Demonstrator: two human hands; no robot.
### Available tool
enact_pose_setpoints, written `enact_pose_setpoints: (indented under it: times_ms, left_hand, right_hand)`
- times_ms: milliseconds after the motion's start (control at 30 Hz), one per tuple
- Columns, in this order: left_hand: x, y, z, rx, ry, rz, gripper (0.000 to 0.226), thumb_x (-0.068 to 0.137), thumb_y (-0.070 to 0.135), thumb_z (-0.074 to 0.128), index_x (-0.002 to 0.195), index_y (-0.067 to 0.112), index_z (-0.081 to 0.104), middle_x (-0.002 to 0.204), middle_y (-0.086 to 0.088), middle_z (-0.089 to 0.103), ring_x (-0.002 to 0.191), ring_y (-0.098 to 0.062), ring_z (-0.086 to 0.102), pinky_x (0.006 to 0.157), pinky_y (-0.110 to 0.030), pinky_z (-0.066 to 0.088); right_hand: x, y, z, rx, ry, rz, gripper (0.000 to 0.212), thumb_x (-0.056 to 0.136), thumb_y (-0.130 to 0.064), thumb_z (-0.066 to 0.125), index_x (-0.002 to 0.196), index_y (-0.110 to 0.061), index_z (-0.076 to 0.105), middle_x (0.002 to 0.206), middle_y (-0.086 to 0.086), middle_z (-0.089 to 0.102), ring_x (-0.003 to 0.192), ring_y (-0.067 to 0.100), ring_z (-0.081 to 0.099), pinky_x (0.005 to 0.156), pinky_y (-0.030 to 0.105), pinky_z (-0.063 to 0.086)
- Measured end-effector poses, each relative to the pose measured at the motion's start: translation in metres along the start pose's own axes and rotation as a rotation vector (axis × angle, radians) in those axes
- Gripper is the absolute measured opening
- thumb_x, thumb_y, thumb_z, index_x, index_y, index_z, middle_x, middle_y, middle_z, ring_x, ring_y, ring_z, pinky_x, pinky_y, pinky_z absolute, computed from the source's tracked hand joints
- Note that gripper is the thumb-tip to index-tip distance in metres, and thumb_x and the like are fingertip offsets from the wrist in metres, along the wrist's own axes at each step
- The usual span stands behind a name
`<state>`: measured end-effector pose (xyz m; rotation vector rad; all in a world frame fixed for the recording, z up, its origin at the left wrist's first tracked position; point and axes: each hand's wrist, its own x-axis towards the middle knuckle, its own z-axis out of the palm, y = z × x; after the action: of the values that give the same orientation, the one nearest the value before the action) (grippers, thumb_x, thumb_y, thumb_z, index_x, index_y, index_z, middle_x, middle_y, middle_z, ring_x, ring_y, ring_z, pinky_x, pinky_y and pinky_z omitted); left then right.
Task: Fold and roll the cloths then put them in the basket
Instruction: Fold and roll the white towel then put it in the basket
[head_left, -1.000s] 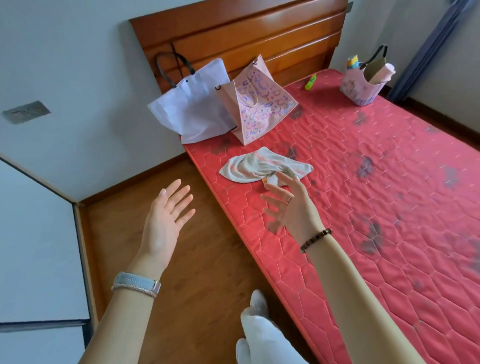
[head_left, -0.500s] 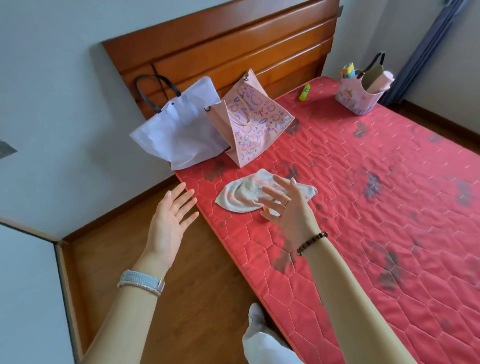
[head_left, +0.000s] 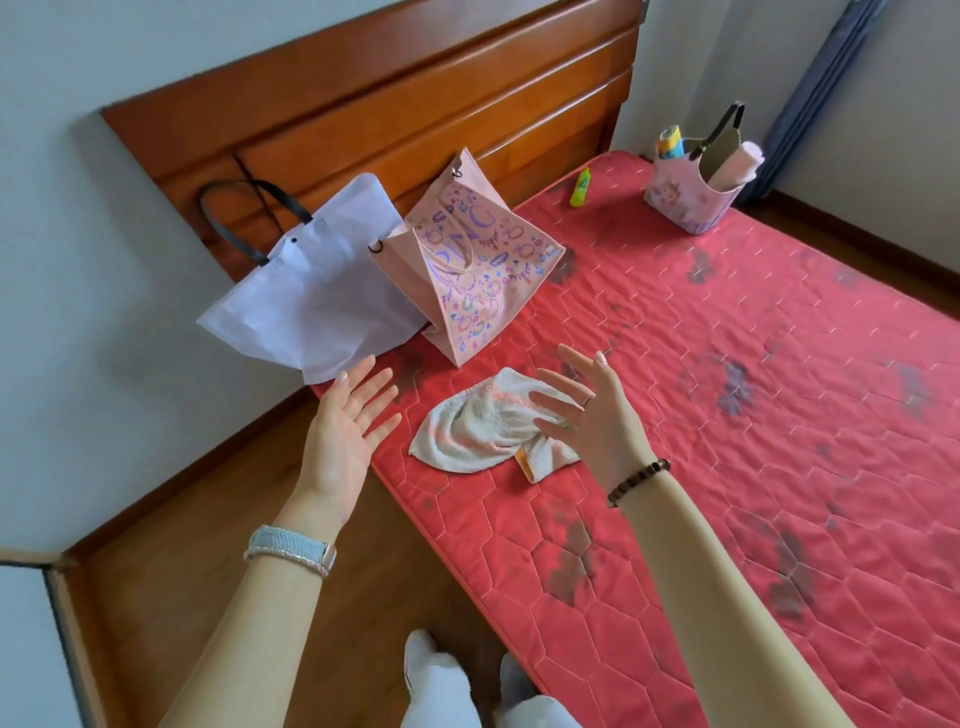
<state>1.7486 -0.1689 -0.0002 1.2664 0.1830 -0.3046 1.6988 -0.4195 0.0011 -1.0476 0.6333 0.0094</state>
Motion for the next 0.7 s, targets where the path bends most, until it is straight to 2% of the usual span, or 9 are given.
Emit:
enact_pose_setpoints:
  times_ms: [133, 333, 500, 700]
  left_hand:
    - [0.046, -0.006, -0.003, 0.018, -0.027, -0.069, 0.044, 0.105, 0.040, 0.033, 0.140, 0.022, 0.052, 0.137, -0.003, 0.060, 0.126, -0.019, 0.058, 0.109, -0.045, 0.042]
    - [0.122, -0.012, -0.012, 0.098, -0.134, -0.160, 0.042, 0.105, 0.042, 0.035, 0.138, 0.023, 0.054, 0.134, -0.001, 0.062, 0.123, -0.017, 0.060, 0.109, -0.045, 0.043]
    - [0.182, -0.013, -0.024, 0.180, -0.199, -0.220, 0.042, 0.104, 0.042, 0.036, 0.138, 0.023, 0.054, 0.132, 0.000, 0.063, 0.122, -0.015, 0.060, 0.107, -0.044, 0.044]
    - [0.246, -0.035, -0.032, 0.279, -0.252, -0.280, 0.040, 0.104, 0.041, 0.037, 0.136, 0.025, 0.055, 0.132, 0.000, 0.063, 0.121, -0.014, 0.060, 0.104, -0.041, 0.046]
  right_hand:
    - [0.025, 0.000, 0.003, 0.018, 0.063, 0.003, 0.038, 0.098, -0.052, 0.044, 0.120, -0.029, 0.066, 0.123, 0.009, 0.068, 0.111, 0.029, 0.066, 0.100, 0.047, 0.049]
    - [0.062, 0.006, 0.020, 0.024, 0.160, -0.013, 0.044, 0.098, -0.054, 0.039, 0.127, -0.030, 0.061, 0.124, 0.006, 0.067, 0.117, 0.030, 0.062, 0.108, 0.054, 0.041]
    - [0.094, 0.017, 0.042, 0.073, 0.253, -0.012, 0.039, 0.097, -0.055, 0.041, 0.120, -0.034, 0.065, 0.120, 0.004, 0.070, 0.115, 0.029, 0.064, 0.107, 0.055, 0.042]
    - [0.133, 0.034, 0.056, 0.123, 0.354, 0.008, 0.043, 0.100, -0.051, 0.036, 0.125, -0.028, 0.062, 0.122, 0.006, 0.068, 0.116, 0.028, 0.063, 0.102, 0.046, 0.047]
